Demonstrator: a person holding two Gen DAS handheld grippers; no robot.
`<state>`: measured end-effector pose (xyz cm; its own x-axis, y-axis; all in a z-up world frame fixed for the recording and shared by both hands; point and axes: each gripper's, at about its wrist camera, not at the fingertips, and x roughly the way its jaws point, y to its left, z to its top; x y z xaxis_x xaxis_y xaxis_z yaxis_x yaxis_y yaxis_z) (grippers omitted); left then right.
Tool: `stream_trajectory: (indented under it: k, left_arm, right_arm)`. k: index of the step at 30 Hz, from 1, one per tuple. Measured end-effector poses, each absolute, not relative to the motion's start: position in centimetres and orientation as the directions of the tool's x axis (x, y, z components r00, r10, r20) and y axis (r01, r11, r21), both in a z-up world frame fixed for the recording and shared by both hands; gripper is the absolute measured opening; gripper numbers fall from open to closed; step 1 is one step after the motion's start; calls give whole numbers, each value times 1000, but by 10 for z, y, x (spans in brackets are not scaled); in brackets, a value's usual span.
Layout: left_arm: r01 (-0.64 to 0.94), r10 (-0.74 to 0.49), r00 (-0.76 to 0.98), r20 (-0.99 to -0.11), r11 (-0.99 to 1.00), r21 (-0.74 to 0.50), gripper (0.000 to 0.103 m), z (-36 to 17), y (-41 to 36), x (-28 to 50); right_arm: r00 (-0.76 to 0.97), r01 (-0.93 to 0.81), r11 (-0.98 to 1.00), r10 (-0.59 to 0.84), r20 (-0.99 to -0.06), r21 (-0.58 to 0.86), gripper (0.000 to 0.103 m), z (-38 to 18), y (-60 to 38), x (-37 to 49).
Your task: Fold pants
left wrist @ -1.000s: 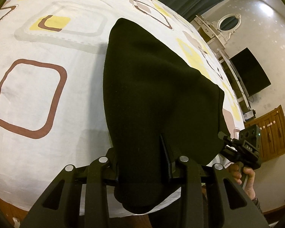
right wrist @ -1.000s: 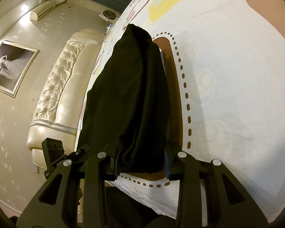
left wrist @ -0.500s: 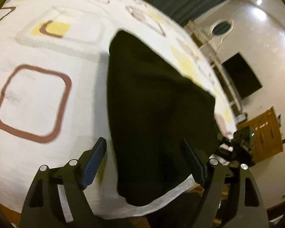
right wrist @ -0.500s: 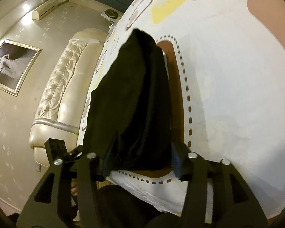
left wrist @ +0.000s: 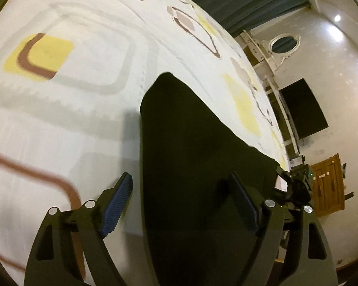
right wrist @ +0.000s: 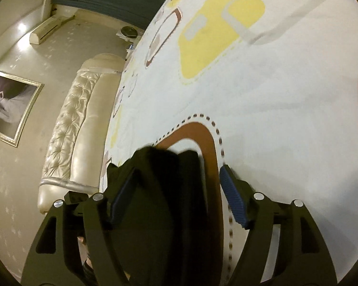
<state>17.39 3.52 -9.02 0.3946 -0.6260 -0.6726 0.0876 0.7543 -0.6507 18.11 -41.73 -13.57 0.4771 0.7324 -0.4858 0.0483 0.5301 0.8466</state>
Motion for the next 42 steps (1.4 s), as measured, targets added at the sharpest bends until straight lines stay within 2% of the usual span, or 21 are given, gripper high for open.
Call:
stream_trajectory:
  k: [3, 4, 5, 6, 7, 8, 10, 14, 20, 35, 42]
  left_arm:
    - [87, -639, 375, -672, 746, -660, 82, -97, 35, 187]
    - [87, -646, 370, -667, 739, -668, 82, -99, 36, 189]
    - [88, -657, 367, -658, 729, -679, 82, -100, 37, 192]
    - [89, -662, 366, -654, 724, -684, 82, -101, 39, 193]
    - [89, -662, 366, -654, 724, -684, 77, -102, 40, 193]
    - [88, -638, 375, -672, 746, -660, 58, -102, 40, 194]
    - [112, -630, 360, -689, 762, -638, 40, -104, 37, 193]
    - [168, -560, 405, -723, 823, -543, 29, -94, 27, 186]
    - [175, -508, 436, -743, 858, -484, 24, -84, 22, 192]
    - [142, -372, 507, -778, 926, -350, 24, -62, 15, 264]
    - [107, -345, 465, -815, 936, -336, 25, -81, 17, 280]
  right_arm:
    - [448, 25, 516, 760, -471, 856, 71, -137, -408, 195]
    - [438, 13, 521, 764, -474, 853, 68, -138, -404, 198]
    - [428, 3, 530, 766, -480, 848, 57, -137, -399, 200]
    - [412, -7, 545, 766, -494, 838, 52, -137, -392, 201]
    - [402, -12, 582, 747, -529, 813, 45, -139, -388, 203]
    - [401, -18, 593, 742, -537, 805, 41, -139, -386, 202]
    - [409, -22, 587, 743, -529, 809, 36, -140, -387, 202]
    - [436, -38, 572, 747, -502, 819, 31, -137, -388, 197]
    - [469, -68, 579, 737, -486, 812, 29, -126, -387, 196]
    - [519, -105, 591, 718, -463, 800, 29, -105, -375, 263]
    - [494, -53, 607, 706, -508, 793, 28, -124, -373, 292]
